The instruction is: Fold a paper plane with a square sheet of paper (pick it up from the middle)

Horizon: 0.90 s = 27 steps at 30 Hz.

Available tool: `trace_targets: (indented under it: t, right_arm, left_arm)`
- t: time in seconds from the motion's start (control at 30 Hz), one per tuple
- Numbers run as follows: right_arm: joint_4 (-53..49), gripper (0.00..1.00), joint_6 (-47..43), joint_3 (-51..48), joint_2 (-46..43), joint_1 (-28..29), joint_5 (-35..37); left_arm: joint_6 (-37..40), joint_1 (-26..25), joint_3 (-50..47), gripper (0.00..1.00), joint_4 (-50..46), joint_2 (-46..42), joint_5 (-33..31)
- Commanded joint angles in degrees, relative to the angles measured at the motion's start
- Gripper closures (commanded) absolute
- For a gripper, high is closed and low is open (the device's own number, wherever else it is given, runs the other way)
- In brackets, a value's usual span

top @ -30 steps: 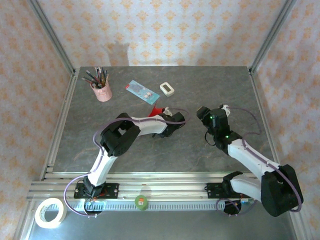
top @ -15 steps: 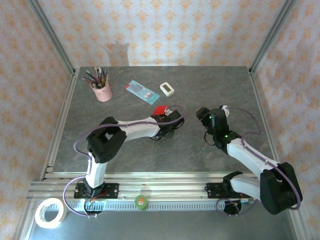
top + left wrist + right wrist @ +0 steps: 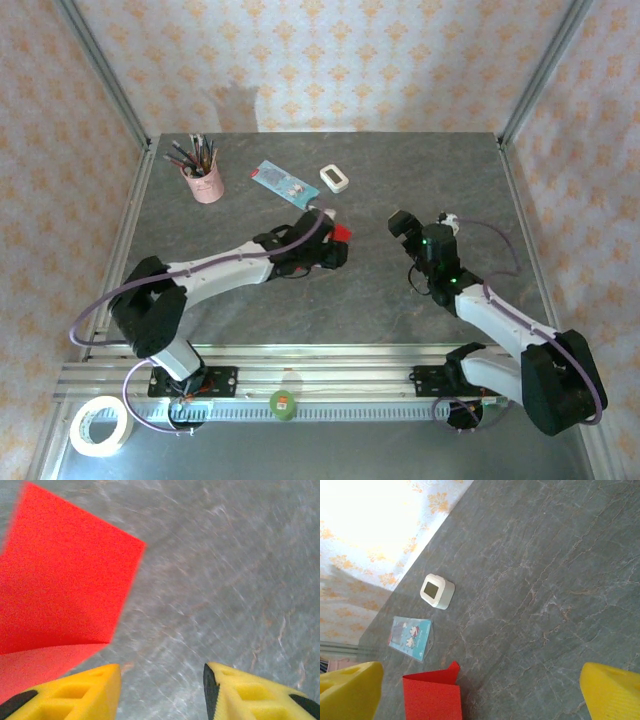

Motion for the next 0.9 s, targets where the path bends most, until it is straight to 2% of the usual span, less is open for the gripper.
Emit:
trace_targets:
  t: [0.0, 0.3, 0.67, 0.87]
  right_arm:
    - [5.3, 0.00, -0.5, -1.2, -1.5, -0.3, -1.6]
    - [4.4, 0.04, -1.6, 0.9, 2.8, -0.3, -7.0]
    - [1.5, 0.06, -2.6, 3.9, 8.3, -0.3, -11.6]
    - [0.9, 0.10, -3.0, 5.5, 11.1, -0.3, -15.2]
  left_arm:
    - [-5.2, 4.6, -4.7, 0.50, 6.5, -1.7, 5.5]
    - [-7.7, 10.6, -8.6, 0.51, 10.4, 1.3, 9.9]
    - [-9.5, 14.3, -7.9, 0.56, 12.9, 6.9, 8.4]
    - [-12.2, 16.6, -8.4, 0.58, 15.9, 9.4, 10.7]
